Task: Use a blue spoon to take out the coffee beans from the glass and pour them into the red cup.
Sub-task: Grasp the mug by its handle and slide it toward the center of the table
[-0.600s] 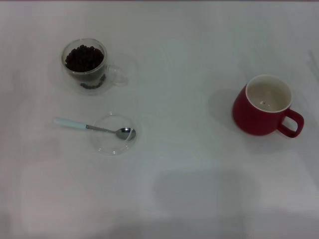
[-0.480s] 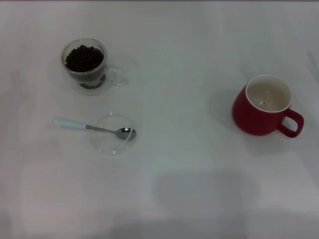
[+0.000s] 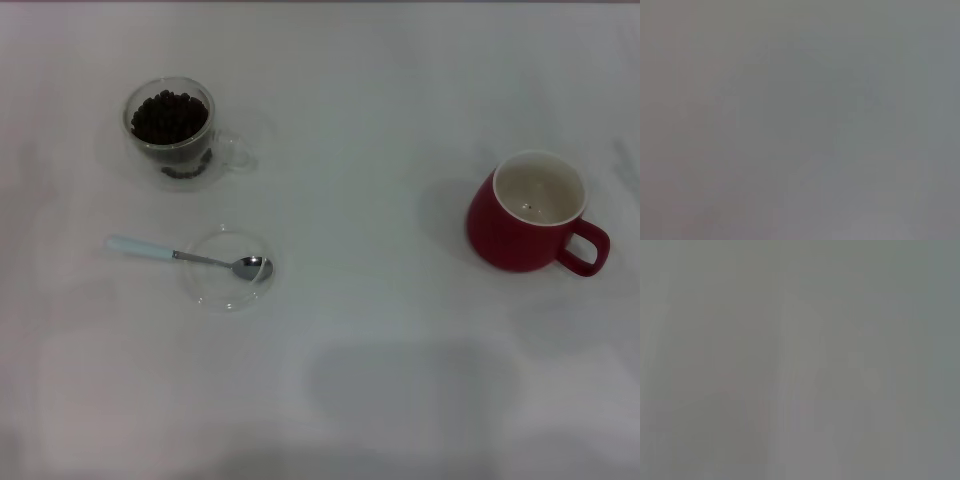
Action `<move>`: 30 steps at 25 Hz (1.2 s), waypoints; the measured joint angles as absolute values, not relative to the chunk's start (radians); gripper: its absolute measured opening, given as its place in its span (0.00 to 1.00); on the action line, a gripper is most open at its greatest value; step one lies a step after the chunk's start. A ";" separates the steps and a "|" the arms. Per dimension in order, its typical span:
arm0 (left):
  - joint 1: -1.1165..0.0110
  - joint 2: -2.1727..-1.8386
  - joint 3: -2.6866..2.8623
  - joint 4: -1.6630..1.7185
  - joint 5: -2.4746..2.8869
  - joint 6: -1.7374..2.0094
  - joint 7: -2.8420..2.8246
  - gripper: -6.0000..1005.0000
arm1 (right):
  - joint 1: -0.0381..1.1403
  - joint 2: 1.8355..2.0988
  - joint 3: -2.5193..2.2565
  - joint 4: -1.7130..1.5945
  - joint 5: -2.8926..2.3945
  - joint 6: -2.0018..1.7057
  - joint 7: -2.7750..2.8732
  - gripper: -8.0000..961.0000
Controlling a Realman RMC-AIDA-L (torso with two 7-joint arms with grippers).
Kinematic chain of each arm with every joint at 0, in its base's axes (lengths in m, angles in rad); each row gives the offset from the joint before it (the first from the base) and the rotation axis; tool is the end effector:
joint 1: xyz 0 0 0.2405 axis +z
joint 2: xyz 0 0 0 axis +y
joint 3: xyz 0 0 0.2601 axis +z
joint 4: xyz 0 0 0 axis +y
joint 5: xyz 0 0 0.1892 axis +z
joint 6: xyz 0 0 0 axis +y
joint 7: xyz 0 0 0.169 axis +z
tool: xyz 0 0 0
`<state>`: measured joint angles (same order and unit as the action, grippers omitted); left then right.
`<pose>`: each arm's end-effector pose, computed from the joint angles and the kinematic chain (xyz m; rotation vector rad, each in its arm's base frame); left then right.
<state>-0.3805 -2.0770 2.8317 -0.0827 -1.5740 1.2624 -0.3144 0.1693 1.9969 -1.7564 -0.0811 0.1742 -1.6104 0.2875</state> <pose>-0.3820 0.3113 0.0581 -1.3322 -0.6198 -0.6225 0.3520 0.2457 0.0592 -1.5469 0.3489 0.7974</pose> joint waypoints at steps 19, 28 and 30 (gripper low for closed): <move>-0.274 -2.079 2.842 -0.045 -1.394 1.417 -0.306 0.54 | 0.086 2.006 -1.836 0.008 -0.045 -1.681 0.344 0.91; -0.260 -2.080 2.842 -0.019 -1.392 1.419 -0.259 0.54 | 0.083 2.011 -1.839 0.034 -0.128 -1.625 0.337 0.91; -0.263 -2.080 2.842 -0.019 -1.392 1.419 -0.254 0.54 | 0.084 2.011 -1.839 0.034 -0.135 -1.600 0.336 0.91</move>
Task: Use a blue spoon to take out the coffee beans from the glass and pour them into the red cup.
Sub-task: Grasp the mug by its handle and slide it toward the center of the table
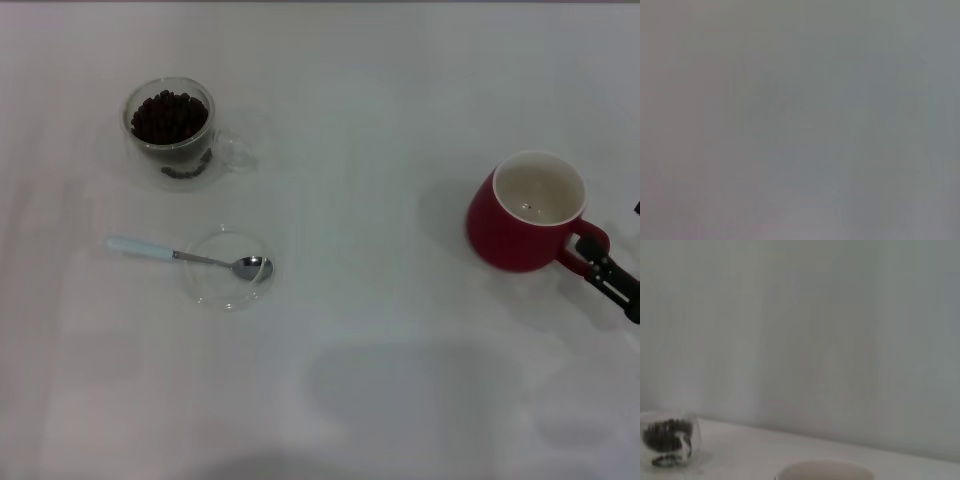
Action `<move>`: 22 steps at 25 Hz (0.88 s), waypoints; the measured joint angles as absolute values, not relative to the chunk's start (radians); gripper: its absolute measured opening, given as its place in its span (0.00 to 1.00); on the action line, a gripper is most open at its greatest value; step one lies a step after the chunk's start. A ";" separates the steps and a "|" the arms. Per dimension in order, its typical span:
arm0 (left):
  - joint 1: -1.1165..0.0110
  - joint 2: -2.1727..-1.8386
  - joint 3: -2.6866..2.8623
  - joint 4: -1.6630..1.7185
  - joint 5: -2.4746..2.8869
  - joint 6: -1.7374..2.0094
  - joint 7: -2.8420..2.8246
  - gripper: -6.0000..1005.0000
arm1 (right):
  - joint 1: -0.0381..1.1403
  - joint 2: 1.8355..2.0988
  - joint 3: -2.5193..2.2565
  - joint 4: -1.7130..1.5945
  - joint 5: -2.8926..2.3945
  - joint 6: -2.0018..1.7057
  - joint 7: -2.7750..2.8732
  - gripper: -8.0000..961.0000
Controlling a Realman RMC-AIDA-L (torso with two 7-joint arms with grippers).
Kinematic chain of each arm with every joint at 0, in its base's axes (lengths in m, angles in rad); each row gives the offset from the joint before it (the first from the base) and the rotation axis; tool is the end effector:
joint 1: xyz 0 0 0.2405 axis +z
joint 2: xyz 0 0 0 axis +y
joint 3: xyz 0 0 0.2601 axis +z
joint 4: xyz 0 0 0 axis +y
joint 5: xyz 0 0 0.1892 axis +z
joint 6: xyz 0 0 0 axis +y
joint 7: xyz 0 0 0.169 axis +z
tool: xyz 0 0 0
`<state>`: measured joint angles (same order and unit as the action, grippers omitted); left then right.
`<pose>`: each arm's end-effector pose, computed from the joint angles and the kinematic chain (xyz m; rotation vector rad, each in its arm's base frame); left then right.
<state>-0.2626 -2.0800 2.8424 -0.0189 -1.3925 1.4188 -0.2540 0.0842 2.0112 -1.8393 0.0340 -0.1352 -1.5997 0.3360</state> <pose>-0.3694 0.2698 0.0297 -1.4833 -0.5333 -0.6510 0.3656 0.1806 -0.0098 -1.9274 0.5467 0.7042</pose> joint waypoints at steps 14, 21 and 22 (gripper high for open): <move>-0.267 -2.079 2.841 -0.009 -1.384 1.418 -0.247 0.54 | 0.095 2.013 -1.791 -0.027 -0.119 -1.399 0.292 0.90; -0.270 -2.078 2.837 -0.011 -1.388 1.414 -0.247 0.54 | 0.102 2.014 -1.732 -0.049 -0.118 -1.345 0.270 0.90; -0.270 -2.078 2.836 -0.012 -1.390 1.413 -0.247 0.54 | 0.103 2.014 -1.732 -0.058 -0.118 -1.331 0.269 0.90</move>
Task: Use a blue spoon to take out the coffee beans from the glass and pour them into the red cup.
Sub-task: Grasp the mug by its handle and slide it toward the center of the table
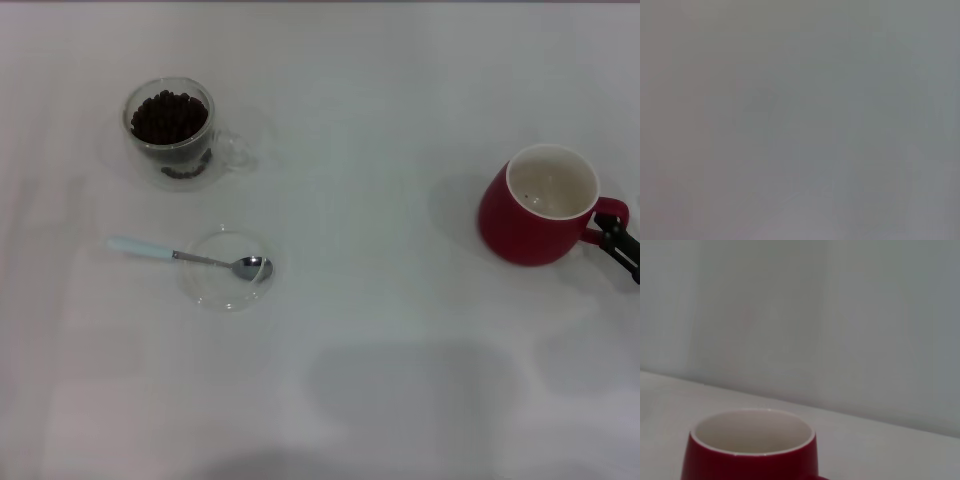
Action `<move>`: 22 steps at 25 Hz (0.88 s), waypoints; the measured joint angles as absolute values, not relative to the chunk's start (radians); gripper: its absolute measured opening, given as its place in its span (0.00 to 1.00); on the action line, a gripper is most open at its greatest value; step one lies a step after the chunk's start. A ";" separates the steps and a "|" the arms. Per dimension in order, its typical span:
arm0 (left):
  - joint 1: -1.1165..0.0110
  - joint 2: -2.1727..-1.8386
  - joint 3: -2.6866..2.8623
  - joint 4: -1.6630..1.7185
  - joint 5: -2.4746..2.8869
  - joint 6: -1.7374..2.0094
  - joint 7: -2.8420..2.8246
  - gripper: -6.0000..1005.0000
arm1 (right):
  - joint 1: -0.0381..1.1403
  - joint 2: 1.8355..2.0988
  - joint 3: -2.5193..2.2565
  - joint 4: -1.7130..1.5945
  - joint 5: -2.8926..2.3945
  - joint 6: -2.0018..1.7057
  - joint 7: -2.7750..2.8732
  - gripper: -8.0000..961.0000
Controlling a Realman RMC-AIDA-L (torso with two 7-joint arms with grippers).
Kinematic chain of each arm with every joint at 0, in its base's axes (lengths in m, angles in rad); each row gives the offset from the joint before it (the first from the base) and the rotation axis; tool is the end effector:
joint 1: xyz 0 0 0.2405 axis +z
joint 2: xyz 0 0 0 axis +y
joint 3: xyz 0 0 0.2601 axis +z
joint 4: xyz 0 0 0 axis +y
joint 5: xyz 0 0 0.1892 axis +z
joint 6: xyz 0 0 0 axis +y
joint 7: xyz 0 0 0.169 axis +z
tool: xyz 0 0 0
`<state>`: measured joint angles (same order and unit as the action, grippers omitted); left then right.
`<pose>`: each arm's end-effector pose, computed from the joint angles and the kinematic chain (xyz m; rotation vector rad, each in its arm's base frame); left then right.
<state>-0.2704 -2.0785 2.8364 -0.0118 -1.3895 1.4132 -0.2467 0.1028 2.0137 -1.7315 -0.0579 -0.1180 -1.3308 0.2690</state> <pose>-0.3677 0.2730 0.0292 -1.4848 -0.5303 -0.6524 0.3934 0.2121 -0.0077 -1.8360 0.5876 0.4884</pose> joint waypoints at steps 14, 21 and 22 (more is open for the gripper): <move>-0.273 -2.076 2.833 -0.018 -1.393 1.408 -0.245 0.54 | 0.106 2.014 -1.740 -0.103 -0.129 -1.258 0.265 0.68; -0.276 -2.076 2.833 -0.016 -1.407 1.408 -0.221 0.54 | 0.108 2.013 -1.739 -0.100 -0.129 -1.258 0.265 0.44; -0.276 -2.076 2.833 -0.015 -1.407 1.407 -0.220 0.54 | 0.107 2.013 -1.739 -0.099 -0.129 -1.260 0.265 0.43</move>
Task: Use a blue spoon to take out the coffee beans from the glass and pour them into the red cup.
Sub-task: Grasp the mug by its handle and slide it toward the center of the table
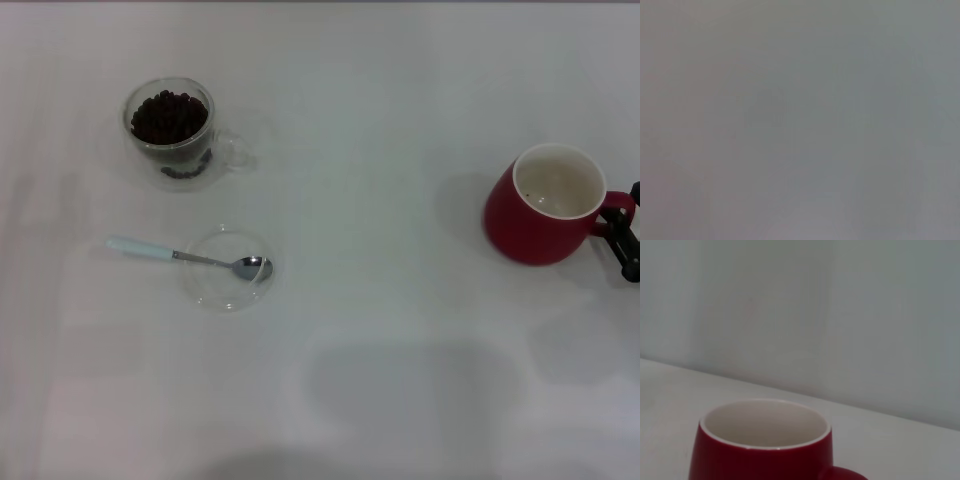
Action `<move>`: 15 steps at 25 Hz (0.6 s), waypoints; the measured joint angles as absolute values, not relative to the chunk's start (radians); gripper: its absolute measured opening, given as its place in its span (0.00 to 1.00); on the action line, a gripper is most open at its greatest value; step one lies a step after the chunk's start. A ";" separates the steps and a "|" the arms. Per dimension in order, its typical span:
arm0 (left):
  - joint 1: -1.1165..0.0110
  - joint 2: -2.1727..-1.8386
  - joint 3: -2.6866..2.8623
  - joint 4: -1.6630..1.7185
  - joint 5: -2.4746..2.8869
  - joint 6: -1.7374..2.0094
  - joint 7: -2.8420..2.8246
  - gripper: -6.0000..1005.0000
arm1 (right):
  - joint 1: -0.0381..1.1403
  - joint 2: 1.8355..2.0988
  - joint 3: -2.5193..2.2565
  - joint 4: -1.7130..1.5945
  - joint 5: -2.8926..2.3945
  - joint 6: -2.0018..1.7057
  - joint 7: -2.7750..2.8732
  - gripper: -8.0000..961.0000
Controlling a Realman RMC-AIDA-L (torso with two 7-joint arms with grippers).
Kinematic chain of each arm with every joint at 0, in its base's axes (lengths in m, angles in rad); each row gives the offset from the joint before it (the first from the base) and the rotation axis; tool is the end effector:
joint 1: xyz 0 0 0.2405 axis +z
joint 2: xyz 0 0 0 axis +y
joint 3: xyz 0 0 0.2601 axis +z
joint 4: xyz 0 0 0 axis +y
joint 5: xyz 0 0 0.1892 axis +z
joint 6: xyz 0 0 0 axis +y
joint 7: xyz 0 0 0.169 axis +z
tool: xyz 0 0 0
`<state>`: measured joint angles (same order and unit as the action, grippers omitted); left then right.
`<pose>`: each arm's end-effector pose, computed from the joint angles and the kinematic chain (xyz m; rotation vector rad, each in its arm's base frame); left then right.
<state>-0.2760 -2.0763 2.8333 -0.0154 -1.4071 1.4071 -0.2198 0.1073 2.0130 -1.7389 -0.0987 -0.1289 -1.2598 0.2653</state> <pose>-0.3697 0.2752 0.0332 -1.4714 -0.5105 -0.6252 0.3945 0.2200 -0.0127 -1.8591 0.5925 0.4548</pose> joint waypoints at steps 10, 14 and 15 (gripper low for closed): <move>-0.281 -2.077 2.833 -0.015 -1.407 1.407 -0.219 0.54 | 0.105 2.013 -1.741 -0.096 -0.129 -1.267 0.265 0.33; -0.281 -2.077 2.833 -0.016 -1.407 1.404 -0.219 0.54 | 0.105 2.013 -1.742 -0.097 -0.129 -1.274 0.263 0.29; -0.281 -2.077 2.833 -0.016 -1.407 1.401 -0.219 0.54 | 0.105 2.013 -1.742 -0.098 -0.130 -1.275 0.260 0.28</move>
